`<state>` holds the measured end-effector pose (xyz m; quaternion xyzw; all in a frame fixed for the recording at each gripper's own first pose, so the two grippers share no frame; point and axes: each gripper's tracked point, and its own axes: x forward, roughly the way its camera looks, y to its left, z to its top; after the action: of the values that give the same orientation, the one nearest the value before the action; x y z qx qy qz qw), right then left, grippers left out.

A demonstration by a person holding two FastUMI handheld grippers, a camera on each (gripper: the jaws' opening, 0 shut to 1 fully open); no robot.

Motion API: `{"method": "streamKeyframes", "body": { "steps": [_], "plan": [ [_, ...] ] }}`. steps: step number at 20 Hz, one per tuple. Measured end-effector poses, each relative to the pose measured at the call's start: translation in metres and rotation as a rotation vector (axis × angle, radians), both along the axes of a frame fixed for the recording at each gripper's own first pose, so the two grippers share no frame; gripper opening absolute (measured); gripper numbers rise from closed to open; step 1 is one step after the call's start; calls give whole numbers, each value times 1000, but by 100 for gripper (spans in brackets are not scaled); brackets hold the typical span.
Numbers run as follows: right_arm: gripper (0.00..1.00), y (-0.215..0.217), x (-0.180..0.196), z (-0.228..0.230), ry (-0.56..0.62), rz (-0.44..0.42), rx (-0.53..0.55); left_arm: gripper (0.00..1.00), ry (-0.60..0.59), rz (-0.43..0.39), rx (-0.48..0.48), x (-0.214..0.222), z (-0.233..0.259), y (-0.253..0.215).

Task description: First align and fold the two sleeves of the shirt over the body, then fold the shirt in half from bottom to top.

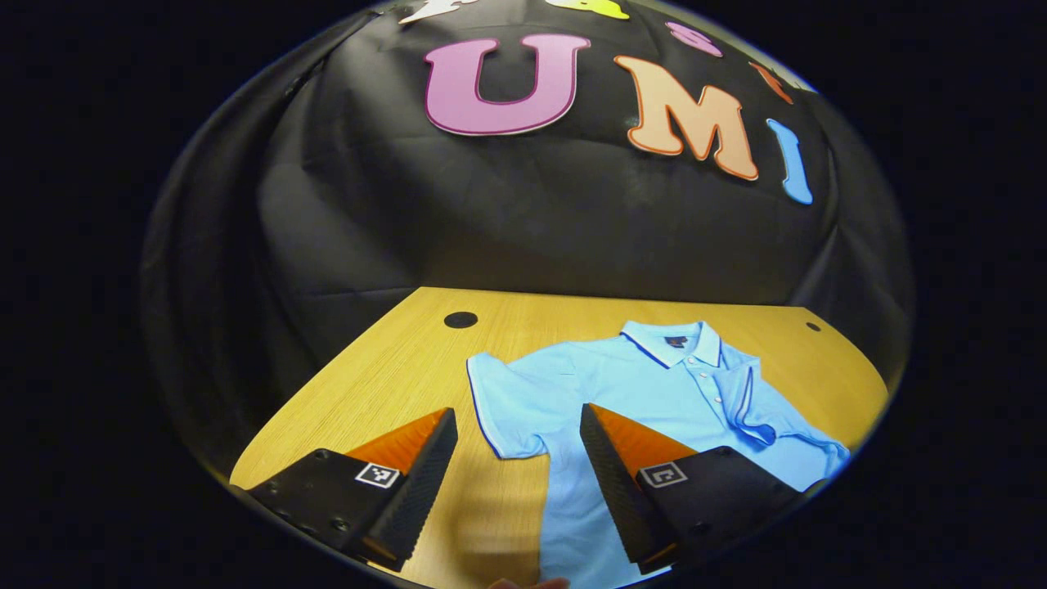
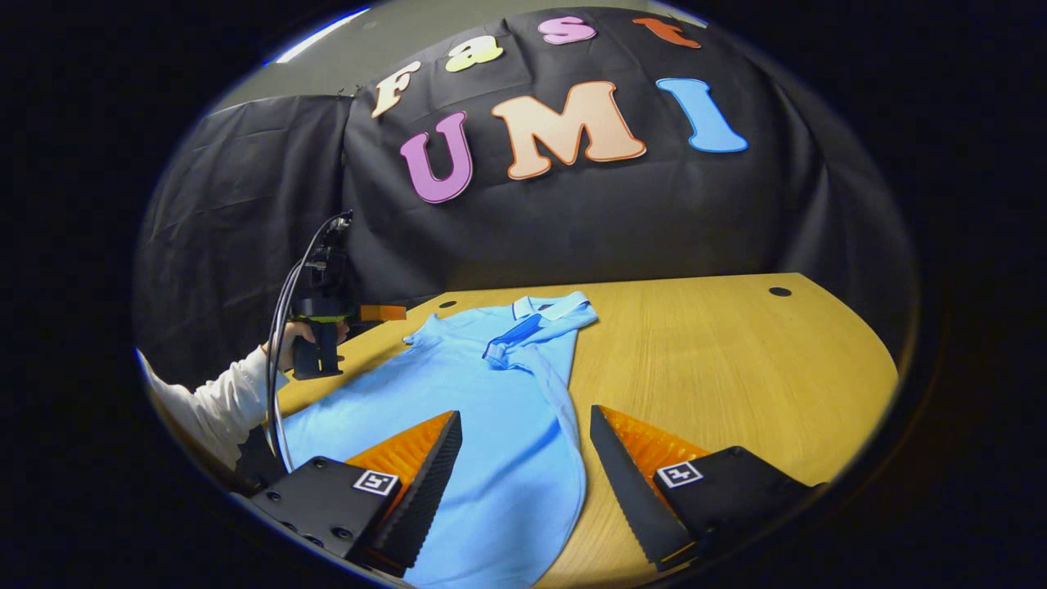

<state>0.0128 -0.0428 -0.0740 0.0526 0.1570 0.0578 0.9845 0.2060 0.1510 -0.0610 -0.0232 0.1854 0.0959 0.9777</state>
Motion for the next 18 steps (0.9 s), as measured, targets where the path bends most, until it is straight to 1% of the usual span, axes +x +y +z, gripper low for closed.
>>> {"method": "streamKeyframes", "body": {
  "steps": [3,5,10,11,13,16,18],
  "plan": [
    [98,-5,-7,3,-21,-14,32,90,74,36,-64,24,-19,9],
    [98,-12,-7,-1,-22,-33,44,90,113,57,-88,35,-29,13],
    [99,-33,-7,-3,-20,-96,93,90,201,55,-78,45,-56,20],
    [98,-37,-6,-3,-23,-106,101,90,203,61,-71,45,-55,23],
    [98,-44,-6,-2,-29,-126,110,88,185,59,-80,47,-54,21],
    [98,-48,-8,-9,-13,-141,122,89,217,61,-66,43,-60,23],
    [98,-48,-9,-9,-18,-141,133,85,211,79,-63,42,-59,27]
  ]
}}
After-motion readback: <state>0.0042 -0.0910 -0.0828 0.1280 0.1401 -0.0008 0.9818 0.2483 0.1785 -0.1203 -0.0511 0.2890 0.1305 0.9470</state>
